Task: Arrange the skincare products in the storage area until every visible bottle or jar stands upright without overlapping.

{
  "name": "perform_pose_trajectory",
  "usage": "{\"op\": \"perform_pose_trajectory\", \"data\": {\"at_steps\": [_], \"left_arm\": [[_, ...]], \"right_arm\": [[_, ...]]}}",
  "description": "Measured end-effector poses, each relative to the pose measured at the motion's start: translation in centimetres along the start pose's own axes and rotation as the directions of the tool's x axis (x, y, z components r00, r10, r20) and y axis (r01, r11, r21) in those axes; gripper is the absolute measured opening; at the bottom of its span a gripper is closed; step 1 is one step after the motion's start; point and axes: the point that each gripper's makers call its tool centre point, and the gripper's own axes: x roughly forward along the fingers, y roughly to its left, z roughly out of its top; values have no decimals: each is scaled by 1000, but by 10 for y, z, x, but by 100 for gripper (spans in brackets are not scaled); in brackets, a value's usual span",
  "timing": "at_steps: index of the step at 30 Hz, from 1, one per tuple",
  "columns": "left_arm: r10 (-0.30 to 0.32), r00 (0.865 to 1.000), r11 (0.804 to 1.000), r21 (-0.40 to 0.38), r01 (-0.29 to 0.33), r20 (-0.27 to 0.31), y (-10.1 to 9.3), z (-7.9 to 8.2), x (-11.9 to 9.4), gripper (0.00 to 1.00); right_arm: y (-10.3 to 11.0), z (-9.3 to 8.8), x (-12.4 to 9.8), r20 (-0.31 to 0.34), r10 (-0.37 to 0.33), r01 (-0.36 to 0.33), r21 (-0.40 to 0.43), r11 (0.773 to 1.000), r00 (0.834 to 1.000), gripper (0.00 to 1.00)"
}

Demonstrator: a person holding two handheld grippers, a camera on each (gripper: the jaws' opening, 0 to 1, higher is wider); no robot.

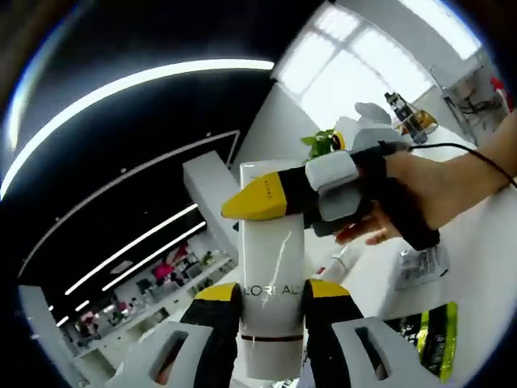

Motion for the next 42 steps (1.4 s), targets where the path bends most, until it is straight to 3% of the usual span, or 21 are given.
{"op": "perform_pose_trajectory", "data": {"at_steps": [3, 7, 10, 13, 14, 15, 16, 17, 18, 21, 23, 26, 31, 37, 39, 41, 42], "left_arm": [[22, 1000, 999, 31, -22, 16, 4, 1, 0, 32], [44, 998, 999, 20, -45, 33, 10, 3, -5, 32], [57, 998, 997, -45, -56, 21, 18, -2, -4, 32], [76, 997, 994, -84, -75, 3, 25, -8, -5, 33], [79, 997, 992, -100, -78, 1, 27, -8, -6, 33], [79, 997, 991, -109, -79, 1, 27, -9, -6, 35], [75, 997, 987, -144, -75, -2, 28, -11, -7, 36], [71, 997, 980, -188, -70, -3, 30, -13, -7, 37], [71, 997, 977, -199, -70, -4, 30, -13, -7, 37], [76, 997, 963, -259, -78, -19, 35, -19, -9, 38], [80, 997, 952, -296, -83, -21, 38, -20, -11, 38], [85, 996, 948, -305, -88, -25, 40, -22, -11, 39], [76, 997, 952, -295, -80, -25, 35, -20, -10, 39], [64, 997, 950, -304, -72, -38, 32, -22, -9, 44], [66, 997, 941, -329, -74, -36, 35, -23, -9, 44], [72, 997, 935, -346, -79, -35, 37, -24, -10, 44], [70, 997, 932, -354, -79, -36, 36, -24, -10, 44]], "right_arm": [[6, 6, 3, 8, 3, -2, -80, 997, 1000, 12], [-3, 32, -8, 89, -44, 55, -125, 991, 995, 12], [-24, 57, -27, 146, -141, 174, -248, 953, 979, 12], [-44, 73, -43, 199, -222, 272, -274, 922, 955, 12], [-48, 75, -46, 196, -240, 292, -308, 905, 951, 12], [-56, 76, -51, 187, -280, 331, -359, 873, 942, 12], [-59, 77, -53, 187, -293, 344, -372, 863, 938, 12], [-68, 79, -58, 199, -340, 393, -389, 833, 919, 12], [-70, 80, -59, 204, -351, 404, -391, 827, 914, 12], [-88, 81, -68, 204, -434, 480, -400, 781, 877, 12], [-97, 82, -74, 205, -476, 515, -443, 734, 855, 12], [-111, 82, -80, 207, -529, 557, -479, 678, 823, 12], [-127, 68, -79, 139, -579, 565, -485, 668, 803, 12], [-131, 53, -74, 67, -593, 539, -509, 671, 802, 13], [-133, 46, -75, 24, -624, 543, -519, 660, 781, 13], [-128, 49, -73, 24, -615, 537, -515, 668, 788, 13], [-128, 48, -74, 4, -622, 542, -496, 678, 783, 13]]}}
